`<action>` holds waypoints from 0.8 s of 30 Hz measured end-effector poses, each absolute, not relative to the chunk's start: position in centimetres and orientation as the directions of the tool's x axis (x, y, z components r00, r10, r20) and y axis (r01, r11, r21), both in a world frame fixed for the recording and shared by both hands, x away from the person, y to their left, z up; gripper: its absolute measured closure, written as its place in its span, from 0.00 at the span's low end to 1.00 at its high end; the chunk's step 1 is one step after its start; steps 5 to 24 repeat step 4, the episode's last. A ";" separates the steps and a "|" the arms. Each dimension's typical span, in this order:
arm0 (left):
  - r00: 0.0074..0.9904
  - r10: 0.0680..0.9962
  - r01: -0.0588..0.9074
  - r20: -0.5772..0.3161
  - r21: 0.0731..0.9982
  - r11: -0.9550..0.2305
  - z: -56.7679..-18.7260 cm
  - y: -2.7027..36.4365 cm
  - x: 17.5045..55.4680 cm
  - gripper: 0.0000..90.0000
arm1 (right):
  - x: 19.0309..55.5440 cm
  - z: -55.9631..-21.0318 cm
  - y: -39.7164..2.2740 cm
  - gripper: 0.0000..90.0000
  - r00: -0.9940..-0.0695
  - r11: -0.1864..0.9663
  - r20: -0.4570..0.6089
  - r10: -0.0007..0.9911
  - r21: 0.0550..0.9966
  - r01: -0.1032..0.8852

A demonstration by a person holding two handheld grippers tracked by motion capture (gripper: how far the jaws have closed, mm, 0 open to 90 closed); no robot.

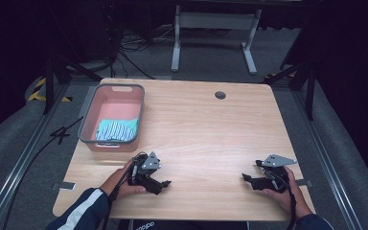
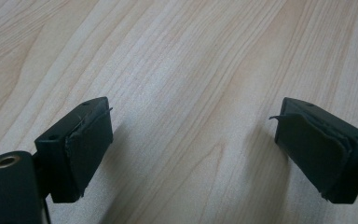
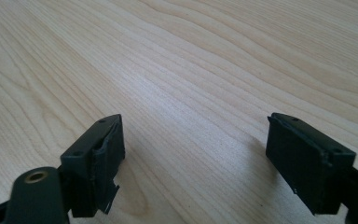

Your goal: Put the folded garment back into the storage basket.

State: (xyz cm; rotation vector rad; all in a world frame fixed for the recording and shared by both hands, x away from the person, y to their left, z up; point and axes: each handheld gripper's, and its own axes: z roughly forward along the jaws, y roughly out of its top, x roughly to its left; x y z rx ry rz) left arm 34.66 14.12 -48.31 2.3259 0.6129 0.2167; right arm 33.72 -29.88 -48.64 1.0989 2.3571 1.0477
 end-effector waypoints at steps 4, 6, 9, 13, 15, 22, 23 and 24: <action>0.874 0.485 0.365 -0.017 0.681 -0.635 -48.3 14.1 34.7 0.12 | 33.7 -48.6 -29.9 0.22 -0.645 0.430 0.006 0.764 0.740 0.516; 0.874 0.485 0.365 -0.017 0.681 -0.635 -48.3 14.1 34.7 0.12 | 33.7 -48.6 -29.9 0.22 -0.645 0.430 0.006 0.764 0.740 0.516; 0.874 0.485 0.365 -0.017 0.681 -0.635 -48.3 14.1 34.7 0.12 | 33.7 -48.6 -29.9 0.22 -0.645 0.430 0.006 0.764 0.740 0.516; 0.874 0.485 0.365 -0.017 0.681 -0.635 -48.3 14.1 34.7 0.12 | 33.7 -48.6 -29.9 0.22 -0.645 0.430 0.006 0.764 0.740 0.516; 0.874 0.485 0.365 -0.017 0.681 -0.635 -48.3 14.1 34.7 0.12 | 33.7 -48.6 -29.9 0.22 -0.645 0.430 0.006 0.764 0.740 0.516; 0.874 0.485 0.365 -0.017 0.681 -0.635 -48.3 14.1 34.7 0.12 | 33.7 -48.6 -29.9 0.22 -0.645 0.430 0.006 0.764 0.740 0.516; 0.874 0.485 0.365 -0.017 0.681 -0.635 -48.3 14.1 34.7 0.12 | 33.7 -48.6 -29.9 0.22 -0.645 0.430 0.006 0.764 0.740 0.516; 0.874 0.485 0.365 -0.017 0.681 -0.635 -48.3 14.1 34.7 0.12 | 33.7 -48.6 -29.9 0.22 -0.645 0.430 0.006 0.764 0.740 0.516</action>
